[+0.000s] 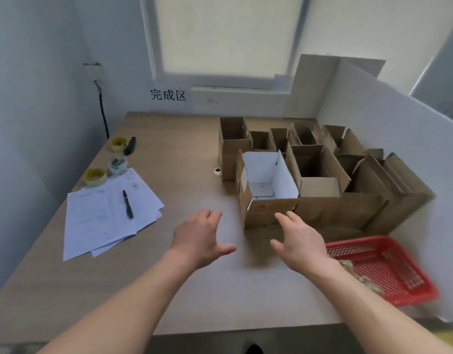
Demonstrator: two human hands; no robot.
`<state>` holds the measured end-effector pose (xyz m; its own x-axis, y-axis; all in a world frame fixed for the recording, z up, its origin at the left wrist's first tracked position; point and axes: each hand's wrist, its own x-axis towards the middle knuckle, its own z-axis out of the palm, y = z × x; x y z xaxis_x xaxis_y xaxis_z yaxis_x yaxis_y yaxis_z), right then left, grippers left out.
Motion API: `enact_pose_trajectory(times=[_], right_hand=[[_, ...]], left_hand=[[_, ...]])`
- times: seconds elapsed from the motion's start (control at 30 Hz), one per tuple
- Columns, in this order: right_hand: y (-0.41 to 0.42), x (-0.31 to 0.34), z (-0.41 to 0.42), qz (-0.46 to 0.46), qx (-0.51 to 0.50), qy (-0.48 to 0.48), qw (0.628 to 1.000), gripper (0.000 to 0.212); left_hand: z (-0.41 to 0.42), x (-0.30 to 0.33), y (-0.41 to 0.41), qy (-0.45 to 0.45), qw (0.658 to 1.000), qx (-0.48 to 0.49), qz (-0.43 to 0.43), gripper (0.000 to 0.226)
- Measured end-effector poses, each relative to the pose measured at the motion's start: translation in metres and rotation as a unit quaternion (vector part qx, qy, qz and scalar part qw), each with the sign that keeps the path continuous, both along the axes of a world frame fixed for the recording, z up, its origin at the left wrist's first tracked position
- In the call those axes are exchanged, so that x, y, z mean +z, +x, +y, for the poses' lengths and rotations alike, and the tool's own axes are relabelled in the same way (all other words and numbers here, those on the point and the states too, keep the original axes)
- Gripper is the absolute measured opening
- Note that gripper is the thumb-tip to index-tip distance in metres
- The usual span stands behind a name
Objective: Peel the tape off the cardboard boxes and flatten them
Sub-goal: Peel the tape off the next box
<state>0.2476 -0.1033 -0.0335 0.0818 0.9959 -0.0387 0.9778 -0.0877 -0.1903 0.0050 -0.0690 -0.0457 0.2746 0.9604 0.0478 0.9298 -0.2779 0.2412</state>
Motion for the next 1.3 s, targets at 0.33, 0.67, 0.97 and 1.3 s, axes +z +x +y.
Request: enact_pose_trajectory(times=[0.33,0.67,0.97,1.3], right_hand=[[0.026,-0.046,0.130,0.036,0.051,0.005,0.998,0.051],[0.038,-0.016,0.139,0.178,0.092,0.101,0.975,0.040],[0.025,-0.043,0.149,0.648,-0.075,0.000,0.758,0.045],[-0.017,-0.092,0.098,0.596,-0.171,0.030,0.784,0.039]], left_hand=[[0.069,-0.030,0.042,-0.073,0.995,0.065,0.012,0.078],[0.091,-0.046,0.020,-0.088,0.987,0.117,-0.067,0.060],[0.074,-0.048,-0.030,-0.079,0.974,0.164,-0.135,0.092],[0.054,-0.044,-0.039,-0.142,0.921,0.136,-0.335,0.111]])
